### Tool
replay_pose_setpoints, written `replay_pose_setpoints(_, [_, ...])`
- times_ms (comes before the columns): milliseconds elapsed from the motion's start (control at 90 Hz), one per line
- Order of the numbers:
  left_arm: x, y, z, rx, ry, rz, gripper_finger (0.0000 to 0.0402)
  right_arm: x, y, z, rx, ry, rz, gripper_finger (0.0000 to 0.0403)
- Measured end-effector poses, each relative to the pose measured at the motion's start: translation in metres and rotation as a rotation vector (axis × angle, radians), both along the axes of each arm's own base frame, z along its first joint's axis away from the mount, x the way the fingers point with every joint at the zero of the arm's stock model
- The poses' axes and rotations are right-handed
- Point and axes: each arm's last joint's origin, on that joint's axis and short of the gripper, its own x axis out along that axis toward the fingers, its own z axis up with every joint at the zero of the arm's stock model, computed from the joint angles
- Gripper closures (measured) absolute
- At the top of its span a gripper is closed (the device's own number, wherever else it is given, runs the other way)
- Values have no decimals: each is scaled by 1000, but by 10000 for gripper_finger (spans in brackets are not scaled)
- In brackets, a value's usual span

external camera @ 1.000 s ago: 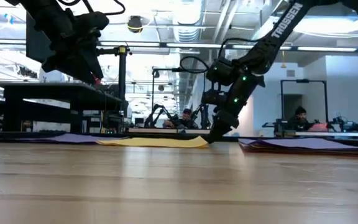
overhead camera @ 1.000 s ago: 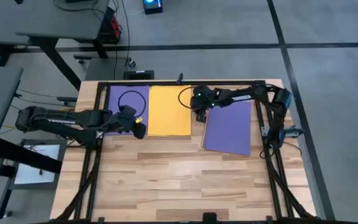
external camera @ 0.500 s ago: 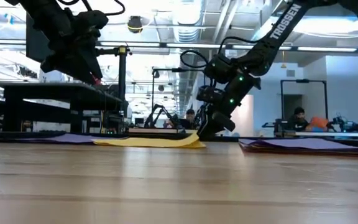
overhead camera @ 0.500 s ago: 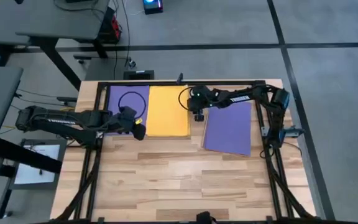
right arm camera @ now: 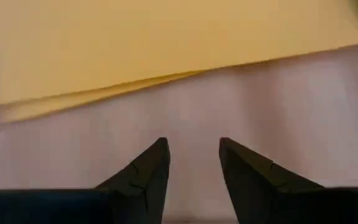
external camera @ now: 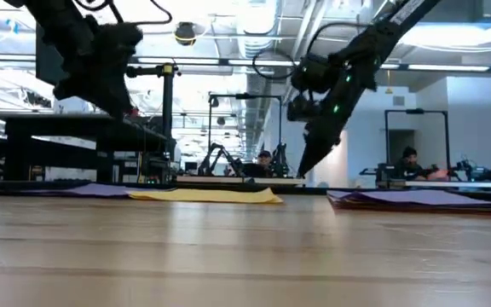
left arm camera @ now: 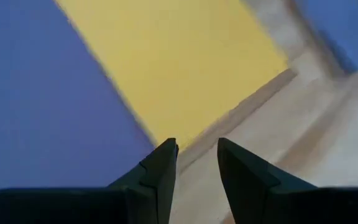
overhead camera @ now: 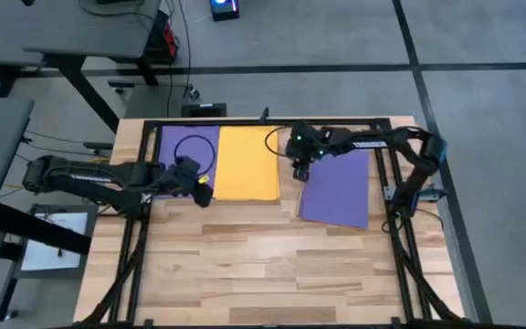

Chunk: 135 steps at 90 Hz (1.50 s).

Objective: Organize paper
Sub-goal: Stack the yellow paper on top of the yellow paper

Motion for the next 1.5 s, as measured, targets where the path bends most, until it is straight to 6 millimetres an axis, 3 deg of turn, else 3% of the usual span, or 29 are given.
replay_pose_setpoints(133, [4,-1,-21,52,98,-110,299,8,26,-2,79,9,9,269])
replay_pose_setpoints(367, [18,-2,-46,221,265,-461,299,23,57,-27,117,83,65,269])
replay_pose_setpoints(644, [30,8,-68,293,423,-602,299,25,55,-42,78,134,53,269])
replay_pose_setpoints(944, [45,12,-88,244,418,-656,299,38,74,-39,32,47,103,269])
replay_pose_setpoints(1500, [54,11,-89,193,314,-674,299,38,75,-45,11,-6,109,269])
